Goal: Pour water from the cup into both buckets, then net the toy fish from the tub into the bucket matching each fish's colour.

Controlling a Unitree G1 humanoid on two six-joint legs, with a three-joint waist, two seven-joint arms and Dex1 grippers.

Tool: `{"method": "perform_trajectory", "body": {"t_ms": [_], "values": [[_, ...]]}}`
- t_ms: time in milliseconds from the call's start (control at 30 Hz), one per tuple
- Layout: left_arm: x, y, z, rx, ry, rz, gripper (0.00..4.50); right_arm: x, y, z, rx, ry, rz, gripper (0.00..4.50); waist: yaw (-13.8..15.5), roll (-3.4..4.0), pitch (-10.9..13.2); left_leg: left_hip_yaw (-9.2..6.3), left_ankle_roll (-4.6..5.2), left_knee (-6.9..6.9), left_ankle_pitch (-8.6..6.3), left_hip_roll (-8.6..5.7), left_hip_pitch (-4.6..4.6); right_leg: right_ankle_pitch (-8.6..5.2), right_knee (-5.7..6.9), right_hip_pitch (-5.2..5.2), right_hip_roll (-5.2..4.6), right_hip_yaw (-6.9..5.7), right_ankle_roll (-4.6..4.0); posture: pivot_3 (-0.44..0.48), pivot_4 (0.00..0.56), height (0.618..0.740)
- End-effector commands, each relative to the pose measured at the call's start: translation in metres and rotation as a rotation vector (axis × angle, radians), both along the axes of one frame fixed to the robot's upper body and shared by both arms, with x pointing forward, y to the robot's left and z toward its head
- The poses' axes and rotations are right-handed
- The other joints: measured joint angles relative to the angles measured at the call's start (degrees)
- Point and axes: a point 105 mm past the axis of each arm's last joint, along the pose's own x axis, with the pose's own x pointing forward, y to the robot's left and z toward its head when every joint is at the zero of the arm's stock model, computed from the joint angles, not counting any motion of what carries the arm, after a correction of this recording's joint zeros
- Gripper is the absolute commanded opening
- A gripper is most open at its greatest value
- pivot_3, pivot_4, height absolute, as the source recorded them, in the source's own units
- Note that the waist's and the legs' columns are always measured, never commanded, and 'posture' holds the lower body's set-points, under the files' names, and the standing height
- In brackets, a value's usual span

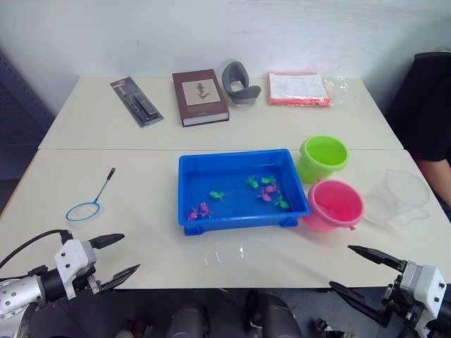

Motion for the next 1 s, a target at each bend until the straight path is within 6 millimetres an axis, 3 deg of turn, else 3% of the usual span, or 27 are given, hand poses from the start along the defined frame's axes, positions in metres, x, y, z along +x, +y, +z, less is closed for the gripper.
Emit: {"method": "perform_trajectory", "body": {"t_ms": [33, 100, 133, 333, 467, 667, 833, 1000], "values": [[-0.003, -0.030, 0.019, -0.080, 0.021, -0.125, 4.47, -0.001, -0.002, 0.012, 0.054, -0.064, -0.086, 4.50, 0.02, 0.00, 0.00, 0.00, 0.00, 0.00, 0.00, 0.00, 0.00, 0.00, 0.00, 0.00, 0.00, 0.00, 0.00, 0.000, 0.150, 0.740], [-0.002, -0.074, 0.044, -0.216, 0.034, -0.280, 4.47, -0.007, -0.020, 0.022, 0.145, -0.124, -0.299, 4.50, 0.67, -0.05, 0.03, -0.09, -0.01, 0.00, 0.01, 0.01, -0.05, 0.00, 0.01, -0.01, 0.00, -0.04, 0.00, 0.000, 0.150, 0.740], [-0.001, -0.086, 0.052, -0.256, 0.026, -0.313, 4.47, -0.011, -0.027, 0.024, 0.169, -0.137, -0.369, 4.50, 1.16, 0.15, -0.04, -0.26, -0.05, 0.01, 0.02, 0.00, -0.12, -0.01, 0.01, 0.01, -0.01, -0.01, -0.01, 0.000, 0.150, 0.740], [0.021, -0.118, 0.085, -0.310, -0.037, -0.405, 4.47, -0.018, -0.065, 0.026, 0.271, -0.196, -0.722, 4.50, -0.13, 0.46, -0.23, -0.13, -0.13, -0.02, 0.07, -0.13, 0.06, 0.03, 0.11, 0.12, 0.03, 0.47, 0.06, 0.000, 0.150, 0.740], [0.028, -0.139, 0.095, -0.332, -0.039, -0.490, 4.47, -0.009, -0.092, 0.013, 0.309, -0.166, -0.896, 4.50, -0.83, 0.45, -0.23, 0.03, -0.23, -0.07, 0.10, -0.02, 0.19, 0.02, 0.14, 0.10, 0.27, 0.62, 0.03, 0.000, 0.150, 0.740], [0.038, -0.160, 0.099, -0.339, -0.060, -0.563, 4.47, 0.021, -0.132, -0.010, 0.316, -0.091, -1.129, 4.50, -1.35, 0.47, -0.23, 0.31, -0.25, -0.05, 0.11, 0.00, 0.33, 0.02, 0.20, 0.10, 0.50, 0.99, 0.04, 0.000, 0.150, 0.740], [0.045, -0.165, 0.102, -0.331, -0.090, -0.557, 4.47, 0.052, -0.154, -0.006, 0.361, -0.109, -1.142, 4.50, -1.40, 0.50, -0.22, 0.58, -0.30, -0.08, 0.15, 0.12, 0.49, 0.01, 0.27, 0.04, 0.85, 1.38, 0.03, 0.000, 0.150, 0.740], [0.046, -0.166, 0.102, -0.329, -0.096, -0.554, 4.47, 0.080, -0.159, -0.004, 0.355, -0.081, -1.089, 4.50, -1.38, 0.50, -0.21, 0.73, -0.29, -0.08, 0.15, 0.12, 0.56, 0.02, 0.32, 0.04, 0.87, 1.54, 0.04, 0.000, 0.150, 0.740]]}}
